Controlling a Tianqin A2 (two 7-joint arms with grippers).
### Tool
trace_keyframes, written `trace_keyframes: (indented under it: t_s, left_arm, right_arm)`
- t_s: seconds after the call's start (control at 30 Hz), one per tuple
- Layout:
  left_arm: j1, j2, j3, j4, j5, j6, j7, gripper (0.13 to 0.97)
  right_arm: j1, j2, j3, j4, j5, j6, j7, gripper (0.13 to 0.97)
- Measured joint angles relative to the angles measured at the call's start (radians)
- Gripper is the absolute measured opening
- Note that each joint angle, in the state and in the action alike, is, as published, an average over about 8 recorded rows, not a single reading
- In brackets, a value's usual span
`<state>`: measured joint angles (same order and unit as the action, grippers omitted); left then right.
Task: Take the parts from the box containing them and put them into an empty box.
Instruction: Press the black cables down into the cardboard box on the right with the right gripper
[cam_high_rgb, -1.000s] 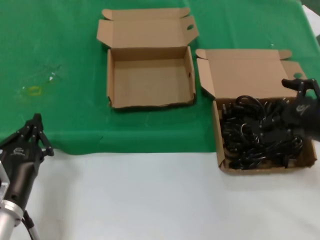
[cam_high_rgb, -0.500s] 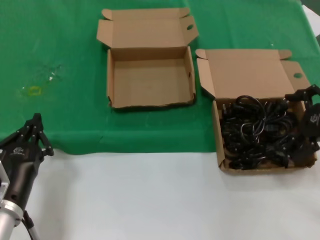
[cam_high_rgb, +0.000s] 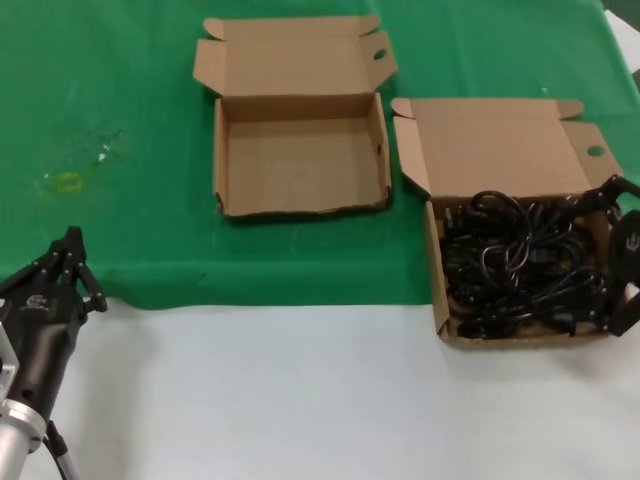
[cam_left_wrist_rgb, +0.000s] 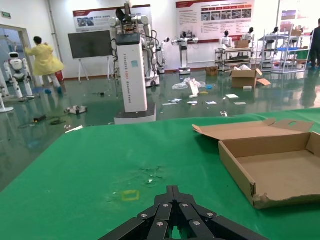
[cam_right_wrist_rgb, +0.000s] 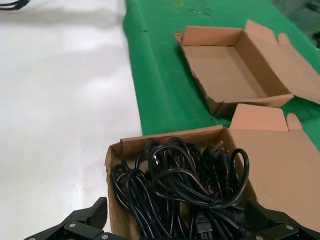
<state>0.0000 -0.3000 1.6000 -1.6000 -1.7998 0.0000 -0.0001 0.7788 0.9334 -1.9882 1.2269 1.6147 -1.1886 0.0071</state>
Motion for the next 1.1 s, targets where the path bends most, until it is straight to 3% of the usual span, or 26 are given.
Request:
trace_keyframes:
  t_s: [0.3, 0.77, 1.1]
  left_arm:
    - [0.000, 0.000, 0.000, 0.000, 0.000, 0.000, 0.000, 0.144]
    - [0.000, 0.000, 0.000, 0.000, 0.000, 0.000, 0.000, 0.144]
    - [0.000, 0.000, 0.000, 0.000, 0.000, 0.000, 0.000, 0.144]
  right_arm:
    - [0.177, -0.085, -0.052, -0.176, -0.074, -0.101, -0.133, 0.966]
    - [0.323, -0.252, -0.105, -0.494, -0.157, -0.092, -0.351, 0.966]
    - [0.341, -0.308, -0.106, -0.533, -0.162, -0.089, -0.380, 0.966]
